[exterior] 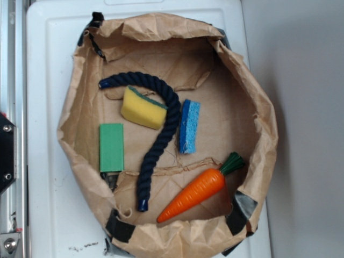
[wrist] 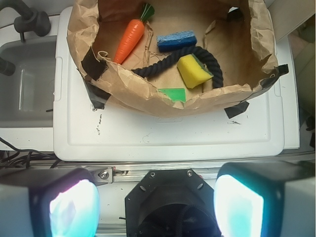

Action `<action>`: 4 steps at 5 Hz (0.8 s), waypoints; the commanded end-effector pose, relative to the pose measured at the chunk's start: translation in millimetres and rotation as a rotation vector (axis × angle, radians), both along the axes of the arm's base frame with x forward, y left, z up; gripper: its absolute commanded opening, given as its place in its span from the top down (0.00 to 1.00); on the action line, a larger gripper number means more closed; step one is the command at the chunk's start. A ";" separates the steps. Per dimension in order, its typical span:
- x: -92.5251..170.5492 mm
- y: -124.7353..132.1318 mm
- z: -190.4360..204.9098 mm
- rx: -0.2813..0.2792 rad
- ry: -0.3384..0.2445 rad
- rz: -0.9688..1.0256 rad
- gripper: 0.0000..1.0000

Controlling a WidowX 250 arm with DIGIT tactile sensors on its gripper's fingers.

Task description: Grab the green sponge.

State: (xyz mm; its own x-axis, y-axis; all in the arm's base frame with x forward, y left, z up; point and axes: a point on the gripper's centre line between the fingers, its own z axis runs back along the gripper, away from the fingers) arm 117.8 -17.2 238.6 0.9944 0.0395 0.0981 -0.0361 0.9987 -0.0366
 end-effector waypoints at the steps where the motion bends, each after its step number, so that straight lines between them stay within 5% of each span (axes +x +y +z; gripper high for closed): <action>1: 0.0 0.0 0.0 0.000 0.000 0.000 0.00; 2: 39.1 2.1 2.1 -0.060 -0.017 -0.069 0.00; 4: 135.3 21.9 -38.3 -0.095 0.006 -0.224 0.00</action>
State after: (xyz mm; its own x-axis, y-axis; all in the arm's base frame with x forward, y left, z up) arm 248.8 0.0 185.1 0.9813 -0.1884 0.0408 0.1924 0.9701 -0.1482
